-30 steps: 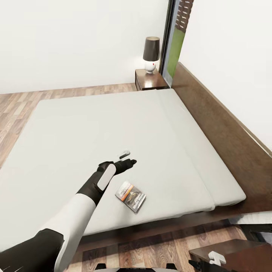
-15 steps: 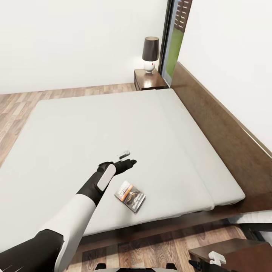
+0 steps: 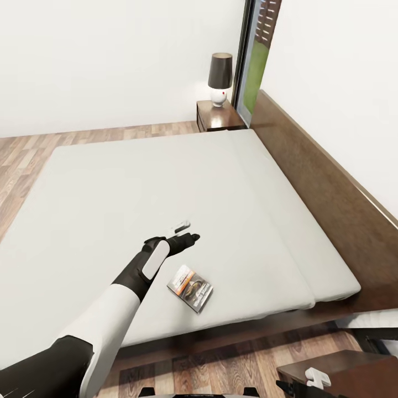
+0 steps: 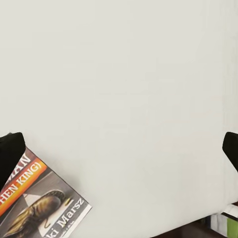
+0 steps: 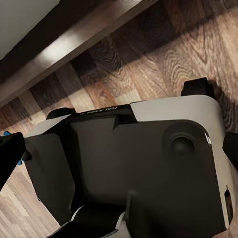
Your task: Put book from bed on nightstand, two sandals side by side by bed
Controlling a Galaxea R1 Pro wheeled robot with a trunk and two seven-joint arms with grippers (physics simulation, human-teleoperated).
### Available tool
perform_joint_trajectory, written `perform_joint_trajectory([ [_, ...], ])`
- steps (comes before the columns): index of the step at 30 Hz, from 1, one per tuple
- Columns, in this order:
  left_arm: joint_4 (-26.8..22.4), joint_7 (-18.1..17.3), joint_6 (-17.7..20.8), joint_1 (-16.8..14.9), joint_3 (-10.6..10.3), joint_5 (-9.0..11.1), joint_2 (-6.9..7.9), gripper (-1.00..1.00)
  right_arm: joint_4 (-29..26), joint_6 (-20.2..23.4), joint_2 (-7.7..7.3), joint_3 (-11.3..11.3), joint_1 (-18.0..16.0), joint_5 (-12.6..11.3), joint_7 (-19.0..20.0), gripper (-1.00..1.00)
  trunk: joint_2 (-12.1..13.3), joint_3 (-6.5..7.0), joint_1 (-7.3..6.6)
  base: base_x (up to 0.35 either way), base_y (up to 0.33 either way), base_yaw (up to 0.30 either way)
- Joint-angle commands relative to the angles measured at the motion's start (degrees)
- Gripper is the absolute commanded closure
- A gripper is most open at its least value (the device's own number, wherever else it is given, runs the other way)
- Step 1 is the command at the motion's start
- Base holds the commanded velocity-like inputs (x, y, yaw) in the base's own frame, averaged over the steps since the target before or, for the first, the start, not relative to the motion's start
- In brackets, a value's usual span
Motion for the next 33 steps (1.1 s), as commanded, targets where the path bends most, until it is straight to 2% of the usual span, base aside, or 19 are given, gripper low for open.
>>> perform_joint_trajectory([
  [1, -0.1, 0.5, 0.2, 0.0, -0.1, 0.6, 0.00, -1.00, -0.1, 0.5, -0.01, -0.5, 0.0, 0.3, 0.3, -1.00, -0.5, -0.25, 0.24, 0.000, 0.000, 0.000],
  [29, -0.1, 0.5, 0.2, 0.0, 0.0, 0.6, 0.00, -1.00, -0.1, 0.6, -0.55, -0.5, 0.0, 0.4, 0.6, -1.00, -11.7, -5.28, 6.39, 0.000, 0.000, 0.000],
  [31, -0.1, 0.5, 0.2, 0.0, 0.0, 0.6, 0.00, -1.00, 0.0, 0.6, -0.55, -0.5, 0.0, 0.4, 1.7, -1.00, -12.5, -5.63, 6.83, 0.000, 0.000, 0.000],
  [32, -0.1, 0.5, 0.3, 0.0, 0.0, 0.6, 0.00, -1.00, 0.0, 0.7, -0.55, -0.5, 0.0, 0.4, 3.8, -1.00, -12.9, -5.81, 7.05, 0.000, 0.000, 0.000],
  [33, -0.1, 0.5, 0.3, 0.0, 0.0, 0.6, 0.00, -1.00, 0.0, 0.7, -0.59, -0.5, 0.0, 0.5, 8.5, -1.00, -13.3, -5.99, 7.27, 0.000, 0.000, 0.000],
])
